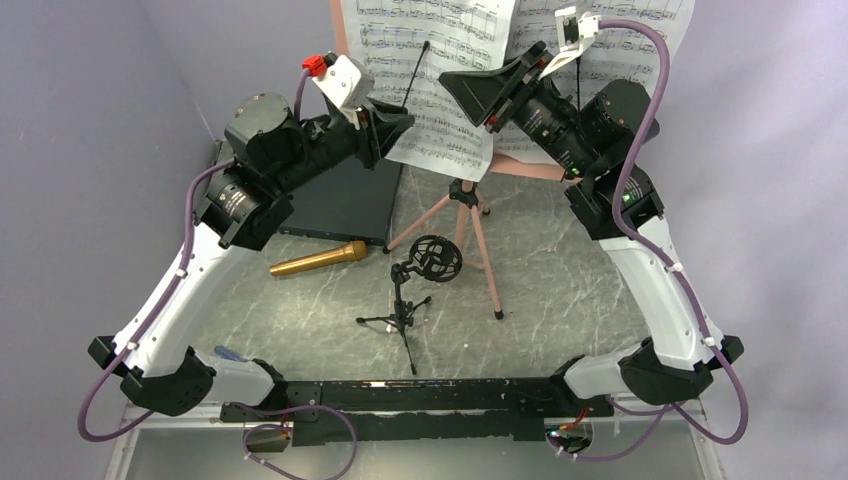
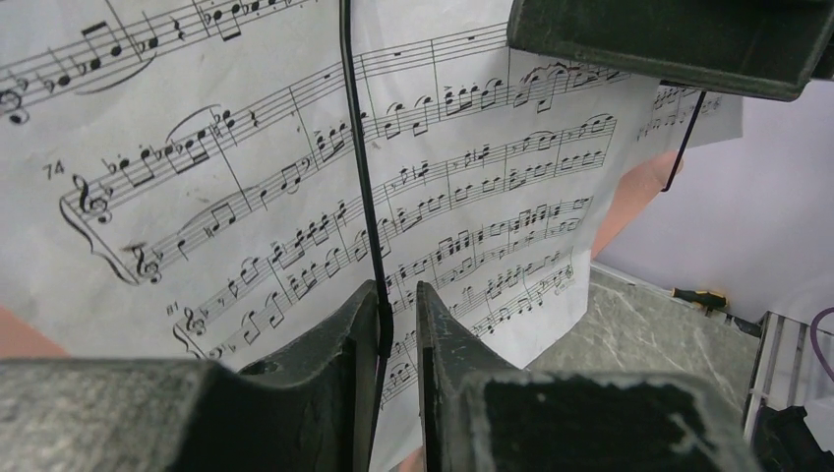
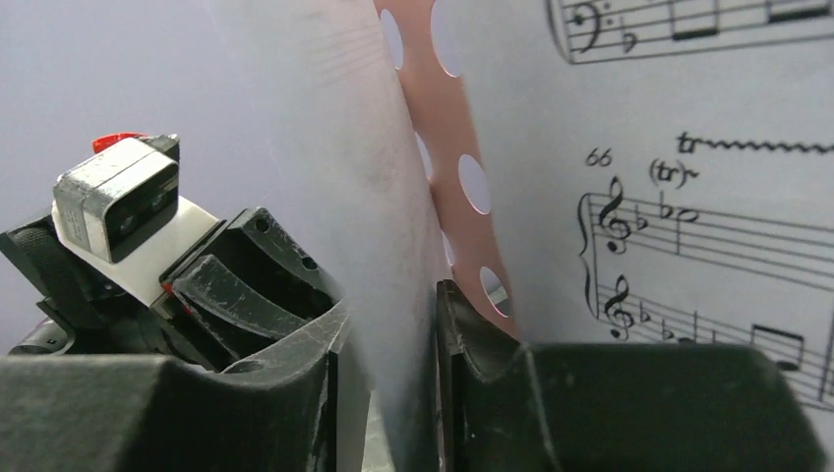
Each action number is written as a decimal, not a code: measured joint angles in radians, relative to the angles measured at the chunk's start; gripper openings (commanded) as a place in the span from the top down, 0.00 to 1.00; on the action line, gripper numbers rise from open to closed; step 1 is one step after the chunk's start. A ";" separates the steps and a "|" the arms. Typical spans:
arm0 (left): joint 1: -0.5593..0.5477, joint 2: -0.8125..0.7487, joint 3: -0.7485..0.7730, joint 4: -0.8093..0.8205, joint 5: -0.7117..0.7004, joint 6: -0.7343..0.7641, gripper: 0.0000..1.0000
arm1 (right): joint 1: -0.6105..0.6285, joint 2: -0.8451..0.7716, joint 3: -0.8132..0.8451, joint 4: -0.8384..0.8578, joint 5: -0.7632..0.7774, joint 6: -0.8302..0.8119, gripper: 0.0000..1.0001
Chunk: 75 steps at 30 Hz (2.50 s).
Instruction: Set up the instrument practice props
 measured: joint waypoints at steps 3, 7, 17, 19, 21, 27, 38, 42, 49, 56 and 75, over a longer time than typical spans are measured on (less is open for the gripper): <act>0.000 -0.008 -0.005 0.005 0.000 0.000 0.66 | 0.001 -0.008 0.000 -0.006 0.012 -0.002 0.58; 0.000 -0.021 -0.015 0.014 -0.001 -0.003 0.53 | 0.002 -0.033 -0.004 -0.018 0.022 -0.002 0.51; 0.000 -0.082 -0.065 0.025 -0.015 -0.020 0.15 | 0.003 -0.127 -0.035 -0.047 0.044 0.000 0.30; 0.000 -0.099 -0.083 0.029 -0.025 -0.033 0.13 | 0.003 -0.146 -0.050 -0.051 0.049 0.001 0.22; 0.000 -0.122 -0.107 0.029 -0.034 -0.040 0.08 | 0.003 -0.173 -0.079 -0.055 0.056 0.004 0.15; 0.000 -0.205 -0.205 0.021 -0.083 -0.089 0.06 | 0.003 -0.274 -0.172 -0.067 0.058 0.013 0.05; 0.000 -0.452 -0.491 -0.080 -0.209 -0.210 0.06 | 0.003 -0.486 -0.394 -0.086 -0.003 0.059 0.00; 0.000 -0.531 -0.600 -0.126 -0.254 -0.266 0.06 | 0.003 -0.560 -0.515 -0.113 -0.021 0.082 0.00; 0.000 -0.628 -0.789 -0.237 -0.354 -0.410 0.06 | 0.003 -0.697 -0.754 -0.188 -0.022 0.130 0.00; 0.000 -0.644 -0.925 -0.347 -0.447 -0.575 0.06 | 0.003 -0.811 -0.896 -0.271 0.003 0.159 0.00; 0.033 -0.202 -0.986 -0.249 -0.526 -0.483 0.08 | 0.003 -0.893 -1.085 -0.323 0.053 0.204 0.00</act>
